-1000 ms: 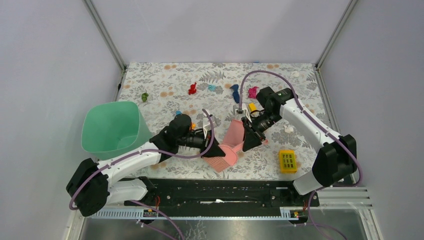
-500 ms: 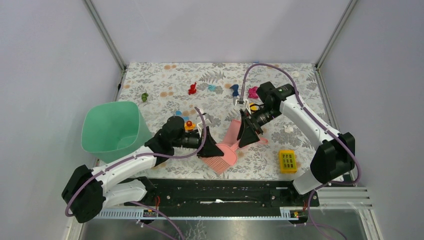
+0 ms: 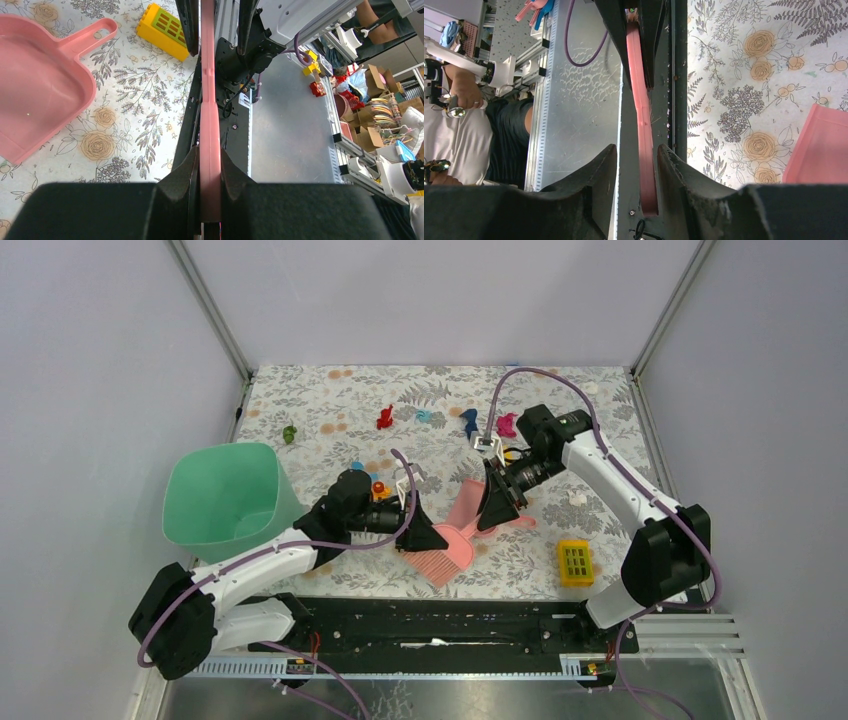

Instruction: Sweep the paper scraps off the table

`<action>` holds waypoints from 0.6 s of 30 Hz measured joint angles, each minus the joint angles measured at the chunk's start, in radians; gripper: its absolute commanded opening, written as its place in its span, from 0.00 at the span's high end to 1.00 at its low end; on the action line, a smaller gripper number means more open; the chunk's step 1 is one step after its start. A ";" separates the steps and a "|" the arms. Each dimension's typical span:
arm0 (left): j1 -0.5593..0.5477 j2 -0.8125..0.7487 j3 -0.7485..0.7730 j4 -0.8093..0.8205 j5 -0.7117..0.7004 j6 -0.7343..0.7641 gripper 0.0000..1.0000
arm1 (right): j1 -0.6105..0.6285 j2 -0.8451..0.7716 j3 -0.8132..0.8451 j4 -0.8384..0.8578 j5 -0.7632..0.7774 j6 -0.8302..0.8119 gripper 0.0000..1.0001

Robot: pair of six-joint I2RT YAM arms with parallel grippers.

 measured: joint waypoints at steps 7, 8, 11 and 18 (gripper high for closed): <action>0.005 0.000 0.000 0.005 0.003 -0.010 1.00 | 0.000 -0.018 -0.016 0.016 0.003 0.005 0.66; 0.005 0.000 0.000 0.008 0.004 -0.012 1.00 | 0.000 -0.022 -0.016 0.018 0.003 0.005 0.68; 0.005 0.000 0.000 0.017 0.010 -0.013 1.00 | 0.000 -0.031 -0.017 0.026 0.005 0.005 0.72; 0.005 0.000 0.000 0.023 0.015 -0.016 1.00 | 0.000 -0.035 -0.018 0.035 0.005 0.008 0.71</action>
